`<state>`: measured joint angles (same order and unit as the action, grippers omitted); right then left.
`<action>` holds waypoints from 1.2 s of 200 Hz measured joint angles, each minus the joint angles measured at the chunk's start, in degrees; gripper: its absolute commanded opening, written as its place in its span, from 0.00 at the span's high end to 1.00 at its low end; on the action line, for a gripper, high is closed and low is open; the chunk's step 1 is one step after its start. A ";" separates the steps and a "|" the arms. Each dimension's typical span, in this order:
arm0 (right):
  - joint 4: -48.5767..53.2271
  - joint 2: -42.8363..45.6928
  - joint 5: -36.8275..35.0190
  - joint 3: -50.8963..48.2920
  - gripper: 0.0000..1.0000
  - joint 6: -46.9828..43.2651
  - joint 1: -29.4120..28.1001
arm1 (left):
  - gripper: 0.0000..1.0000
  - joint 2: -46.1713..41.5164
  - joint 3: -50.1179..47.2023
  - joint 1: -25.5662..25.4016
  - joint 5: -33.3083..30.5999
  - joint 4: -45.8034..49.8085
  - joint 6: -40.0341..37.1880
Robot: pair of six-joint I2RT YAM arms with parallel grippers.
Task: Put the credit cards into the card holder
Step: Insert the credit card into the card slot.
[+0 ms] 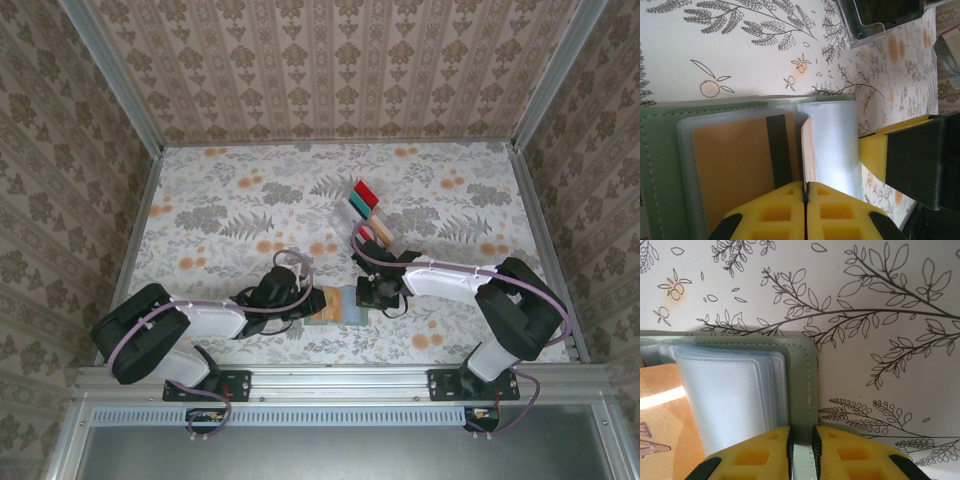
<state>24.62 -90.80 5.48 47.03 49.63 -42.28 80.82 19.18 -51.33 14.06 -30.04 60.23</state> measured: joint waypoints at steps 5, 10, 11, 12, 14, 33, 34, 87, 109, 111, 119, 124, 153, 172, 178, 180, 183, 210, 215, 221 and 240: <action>0.00 0.00 0.00 0.00 0.78 0.02 0.00 | 0.91 -0.04 0.00 -0.02 0.00 -0.02 -0.02; 0.00 0.00 0.00 0.00 0.78 0.00 0.00 | 0.90 -0.07 0.00 -0.02 0.00 -0.02 -0.02; 0.00 0.00 0.00 0.00 0.78 0.02 0.00 | 0.90 -0.07 0.00 -0.02 0.00 -0.02 -0.02; 0.00 0.00 0.00 0.00 0.78 0.00 0.00 | 0.90 -0.07 0.00 -0.02 0.00 -0.02 -0.02; 0.00 0.00 0.00 0.00 0.78 0.00 0.00 | 0.90 -0.07 0.00 -0.02 0.00 -0.02 -0.02; 0.00 -0.02 0.00 0.00 0.78 0.00 0.00 | 0.89 0.00 0.02 -0.02 0.00 -0.09 -0.02; 0.00 -0.02 0.00 0.00 0.78 0.00 0.00 | 0.89 0.00 0.02 -0.02 0.00 -0.09 -0.02; 0.04 -0.07 -0.04 0.07 0.77 0.00 0.00 | 0.87 1.97 0.02 -0.31 -0.92 -1.64 0.24; 0.17 -0.04 -0.20 0.13 0.77 0.00 0.00 | 0.87 2.01 -0.04 -0.44 -1.29 -2.82 0.61; 0.20 -0.04 -0.20 0.15 0.76 0.00 0.00 | 0.87 2.01 -0.04 -0.44 -1.31 -2.93 0.63; 0.28 -0.04 -0.31 0.20 0.76 0.00 0.00 | 0.87 2.03 -0.04 -0.44 -1.38 -3.10 0.66; 0.42 -0.04 -0.42 0.28 0.76 0.00 0.00 | 0.87 2.03 -0.04 -0.44 -1.49 -3.21 0.68; 1.73 0.13 -1.66 0.59 0.72 -0.04 0.00 | 0.87 2.38 -0.04 -0.44 -1.55 -3.63 1.07; 2.95 0.37 -2.71 0.74 0.71 -0.02 0.00 | 0.87 3.10 -0.04 -0.44 -1.70 -3.98 1.29; 3.43 0.37 -3.02 0.83 0.71 -0.02 0.00 | 0.87 3.34 -0.04 -0.44 -1.73 -4.17 1.49; 3.52 0.37 -3.10 0.85 0.71 -0.02 0.00 | 0.87 3.45 -0.04 -0.44 -1.73 -4.28 1.49; 3.74 0.37 -3.32 0.87 0.71 -0.02 0.00 | 0.87 3.58 -0.04 -0.44 -1.75 -4.39 1.53; 4.52 0.15 -3.82 0.94 0.77 -0.17 0.00 | 0.85 4.72 -0.04 -0.48 -1.70 -6.03 1.73; 4.63 -0.02 -3.85 1.01 0.78 -0.28 0.00 | 0.84 4.87 -0.02 -0.52 -1.70 -6.27 1.73; 4.92 -0.24 -3.89 1.22 0.79 -0.33 -0.04 | 0.82 4.98 -0.02 -0.66 -1.73 -6.47 1.73; 5.53 -0.68 -4.28 1.46 0.83 -0.37 -0.11 | 0.81 5.40 0.22 -1.25 -1.92 -6.99 1.79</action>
<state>30.15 -91.48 1.19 48.49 49.25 -42.39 86.21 19.40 -52.58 12.14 -37.04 62.02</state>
